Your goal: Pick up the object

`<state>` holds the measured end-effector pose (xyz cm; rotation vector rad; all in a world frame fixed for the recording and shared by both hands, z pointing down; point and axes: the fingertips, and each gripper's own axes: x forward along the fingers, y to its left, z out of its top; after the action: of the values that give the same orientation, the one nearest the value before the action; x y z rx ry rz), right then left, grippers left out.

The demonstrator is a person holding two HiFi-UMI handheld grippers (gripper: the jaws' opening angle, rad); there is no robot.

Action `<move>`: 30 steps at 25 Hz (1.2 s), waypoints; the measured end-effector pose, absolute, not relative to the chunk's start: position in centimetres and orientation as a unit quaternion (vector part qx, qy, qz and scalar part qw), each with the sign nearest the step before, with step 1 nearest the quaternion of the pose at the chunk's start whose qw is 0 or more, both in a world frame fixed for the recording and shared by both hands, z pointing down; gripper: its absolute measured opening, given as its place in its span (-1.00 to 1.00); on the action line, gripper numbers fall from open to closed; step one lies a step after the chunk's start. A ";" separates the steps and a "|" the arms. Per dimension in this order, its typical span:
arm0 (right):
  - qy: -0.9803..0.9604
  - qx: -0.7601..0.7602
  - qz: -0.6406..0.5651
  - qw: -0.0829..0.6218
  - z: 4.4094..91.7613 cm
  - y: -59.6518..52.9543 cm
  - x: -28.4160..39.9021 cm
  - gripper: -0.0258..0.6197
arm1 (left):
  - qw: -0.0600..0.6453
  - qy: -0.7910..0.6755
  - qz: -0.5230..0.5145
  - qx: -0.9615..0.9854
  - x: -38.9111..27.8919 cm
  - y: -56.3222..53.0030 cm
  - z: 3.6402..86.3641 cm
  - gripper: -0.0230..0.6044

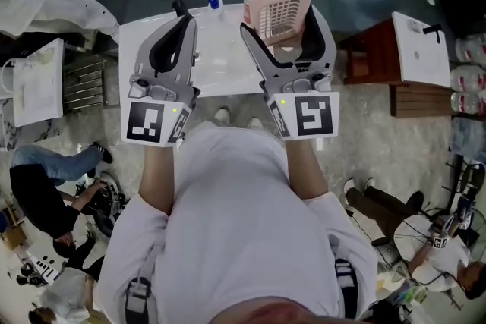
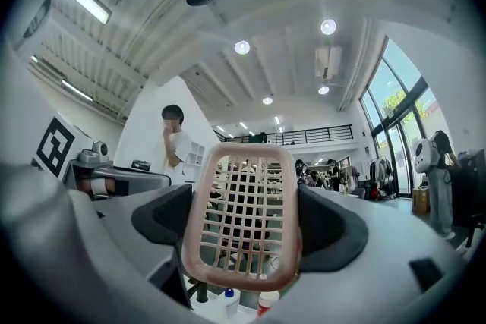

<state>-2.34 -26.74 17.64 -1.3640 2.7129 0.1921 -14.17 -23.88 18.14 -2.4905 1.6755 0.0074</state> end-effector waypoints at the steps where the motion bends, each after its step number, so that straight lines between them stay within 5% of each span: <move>1: 0.890 -0.448 0.069 0.051 17.2 -26.5 -2.2 0.43 | 0.071 0.557 0.004 -0.827 -14.1 -23.8 17.9 -0.93; 30: 0.897 -0.436 0.052 0.052 17.8 -23.9 0.2 0.43 | 0.064 0.568 0.003 -0.821 -11.6 -21.0 18.5 -0.93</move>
<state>0.16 -23.91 17.78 -1.3277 2.7280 0.1578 -11.57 -20.97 18.45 -2.4776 1.7152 0.0078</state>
